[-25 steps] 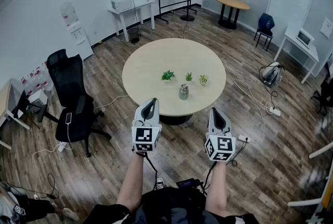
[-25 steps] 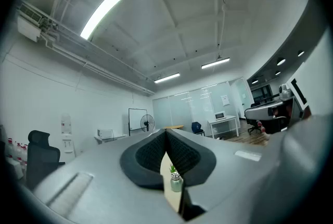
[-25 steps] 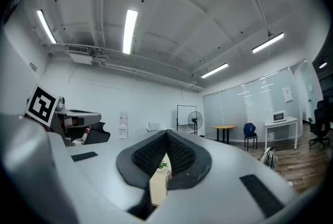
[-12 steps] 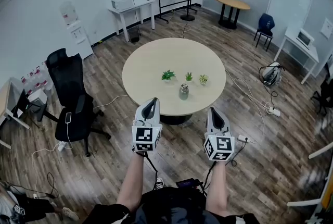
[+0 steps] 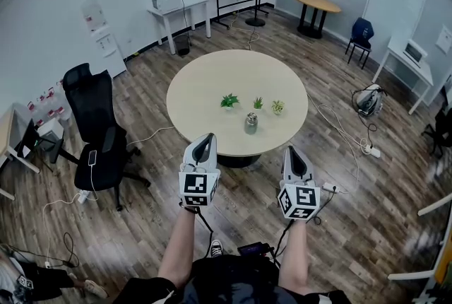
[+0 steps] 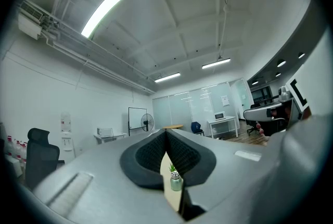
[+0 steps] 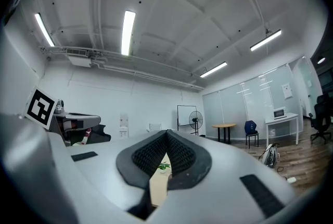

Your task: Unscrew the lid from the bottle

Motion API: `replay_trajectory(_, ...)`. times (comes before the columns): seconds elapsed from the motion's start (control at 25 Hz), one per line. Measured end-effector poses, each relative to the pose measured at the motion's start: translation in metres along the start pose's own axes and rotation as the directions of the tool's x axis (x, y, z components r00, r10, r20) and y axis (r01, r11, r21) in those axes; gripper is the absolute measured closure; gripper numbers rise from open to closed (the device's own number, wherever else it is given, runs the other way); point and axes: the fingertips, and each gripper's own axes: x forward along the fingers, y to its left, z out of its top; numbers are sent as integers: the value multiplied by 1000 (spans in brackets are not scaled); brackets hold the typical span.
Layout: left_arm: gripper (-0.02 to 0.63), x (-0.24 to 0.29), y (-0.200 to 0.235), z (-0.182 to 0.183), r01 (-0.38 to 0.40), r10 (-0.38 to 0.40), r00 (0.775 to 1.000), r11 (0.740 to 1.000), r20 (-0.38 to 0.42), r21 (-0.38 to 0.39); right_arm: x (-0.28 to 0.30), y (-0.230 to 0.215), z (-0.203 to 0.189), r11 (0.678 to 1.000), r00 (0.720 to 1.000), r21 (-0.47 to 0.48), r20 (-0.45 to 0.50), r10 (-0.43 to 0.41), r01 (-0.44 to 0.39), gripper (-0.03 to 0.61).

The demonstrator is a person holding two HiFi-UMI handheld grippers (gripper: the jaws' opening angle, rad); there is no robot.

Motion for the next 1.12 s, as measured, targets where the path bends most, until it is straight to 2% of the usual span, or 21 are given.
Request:
replay_trajectory(0.52, 612, 13, 42, -7, 38, -38, 999, 999, 26, -12, 25, 25, 9, 998, 998, -15, 20, -65, 65, 577)
replay_trajectory(0.68, 612, 30, 50, -16, 55, -55, 998, 998, 12, -24, 43, 24, 15, 997, 997, -19, 25, -75, 76, 577)
replay_trajectory(0.92, 612, 78, 57, -35, 45, -45, 999, 999, -16, -15, 94, -5, 2, 997, 997, 3, 26, -75, 75, 577)
replay_trajectory(1.12, 612, 142, 64, -48, -20, 19, 999, 1000, -26, -20, 158, -54, -18, 999, 999, 38, 23, -39, 38, 577)
